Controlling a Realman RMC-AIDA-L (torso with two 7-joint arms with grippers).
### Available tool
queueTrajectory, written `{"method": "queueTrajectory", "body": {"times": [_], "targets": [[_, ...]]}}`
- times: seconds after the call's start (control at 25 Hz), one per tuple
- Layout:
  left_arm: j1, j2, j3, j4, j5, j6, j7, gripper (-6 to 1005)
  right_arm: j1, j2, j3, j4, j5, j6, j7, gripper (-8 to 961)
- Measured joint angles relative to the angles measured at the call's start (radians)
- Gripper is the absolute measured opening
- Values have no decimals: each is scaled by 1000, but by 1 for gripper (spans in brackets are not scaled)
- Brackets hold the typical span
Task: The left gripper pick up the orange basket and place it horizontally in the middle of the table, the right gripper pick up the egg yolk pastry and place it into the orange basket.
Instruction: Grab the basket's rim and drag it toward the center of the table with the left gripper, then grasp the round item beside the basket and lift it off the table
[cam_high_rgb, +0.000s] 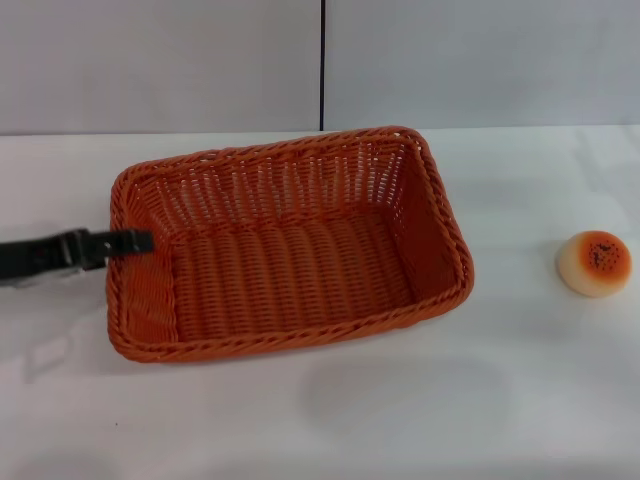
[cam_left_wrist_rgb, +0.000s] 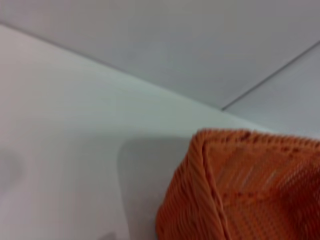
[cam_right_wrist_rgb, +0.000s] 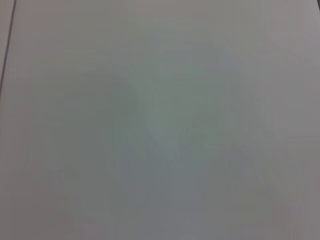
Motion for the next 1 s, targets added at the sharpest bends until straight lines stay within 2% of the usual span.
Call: {"method": "queueTrajectory", "body": {"times": [0.12, 0.24, 0.28, 0.32, 0.36, 0.52, 0.64, 0.72, 0.76, 0.8, 1.0], "targets": [[-3, 0, -48, 0, -20, 17, 16, 703, 0, 0, 4, 0, 0, 0, 0, 624], [-7, 0, -164, -9, -45, 34, 79, 786, -3, 0, 6, 0, 0, 0, 0, 625], [-8, 0, -179, -14, -50, 34, 90, 814, -5, 0, 7, 0, 0, 0, 0, 625], [-13, 0, -219, -36, -83, 35, 129, 814, -8, 0, 8, 0, 0, -4, 0, 625], [-13, 0, -219, -36, -83, 35, 129, 814, -8, 0, 8, 0, 0, -4, 0, 625], [-24, -1, -313, -138, -210, 36, 276, 814, -12, 0, 8, -12, 0, -21, 3, 625], [-26, -1, -333, -170, -249, 36, 329, 813, -12, 0, 5, -28, -2, -21, 26, 625], [-29, -3, -422, -414, -511, 48, 706, 813, -15, -1, -3, -61, -8, -17, 54, 625], [-29, -3, -422, -414, -511, 48, 706, 813, -15, -1, -3, -61, -8, -17, 54, 625], [-36, 0, -460, -534, -605, 76, 856, 813, -17, -1, -4, -71, -9, -16, 57, 625], [-82, 4, -629, -787, -668, 179, 1154, 813, -22, -1, -6, -119, -11, 4, 69, 625]]}}
